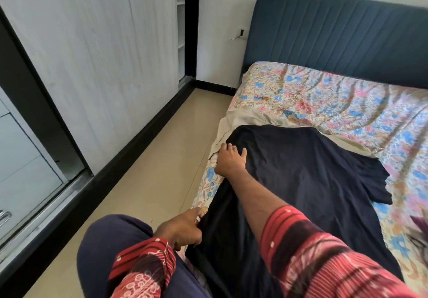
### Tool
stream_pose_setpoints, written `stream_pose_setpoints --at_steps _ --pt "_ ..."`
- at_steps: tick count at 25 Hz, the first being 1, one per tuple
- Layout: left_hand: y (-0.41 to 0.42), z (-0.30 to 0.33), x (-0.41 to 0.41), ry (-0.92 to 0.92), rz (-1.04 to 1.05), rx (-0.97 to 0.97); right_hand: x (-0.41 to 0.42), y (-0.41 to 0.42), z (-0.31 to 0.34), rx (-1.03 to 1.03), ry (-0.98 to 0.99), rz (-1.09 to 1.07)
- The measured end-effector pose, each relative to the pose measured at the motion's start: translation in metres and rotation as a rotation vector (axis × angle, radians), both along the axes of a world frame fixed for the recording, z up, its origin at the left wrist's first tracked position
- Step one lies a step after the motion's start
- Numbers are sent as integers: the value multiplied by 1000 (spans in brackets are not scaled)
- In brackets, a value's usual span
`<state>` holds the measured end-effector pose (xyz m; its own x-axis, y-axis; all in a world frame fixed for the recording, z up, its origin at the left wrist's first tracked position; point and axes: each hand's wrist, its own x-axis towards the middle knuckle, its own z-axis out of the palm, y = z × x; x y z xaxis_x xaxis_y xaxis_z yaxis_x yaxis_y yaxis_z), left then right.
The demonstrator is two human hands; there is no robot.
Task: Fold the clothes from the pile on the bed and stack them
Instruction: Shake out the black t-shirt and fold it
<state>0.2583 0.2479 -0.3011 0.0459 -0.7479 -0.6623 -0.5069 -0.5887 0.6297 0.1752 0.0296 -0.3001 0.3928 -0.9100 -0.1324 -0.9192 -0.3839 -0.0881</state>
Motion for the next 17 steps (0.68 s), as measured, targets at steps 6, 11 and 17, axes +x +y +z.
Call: stream_pose_setpoints --at_steps 6,11,17 --pt "-1 3 -3 -59 53 -87 8 0 6 -63 -99 -83" --pt "5 10 -14 138 28 -254 -20 -13 41 85 -1045 -380" --pt "-2 38 -85 141 -189 -513 -144 -32 47 231 -1564 -783"
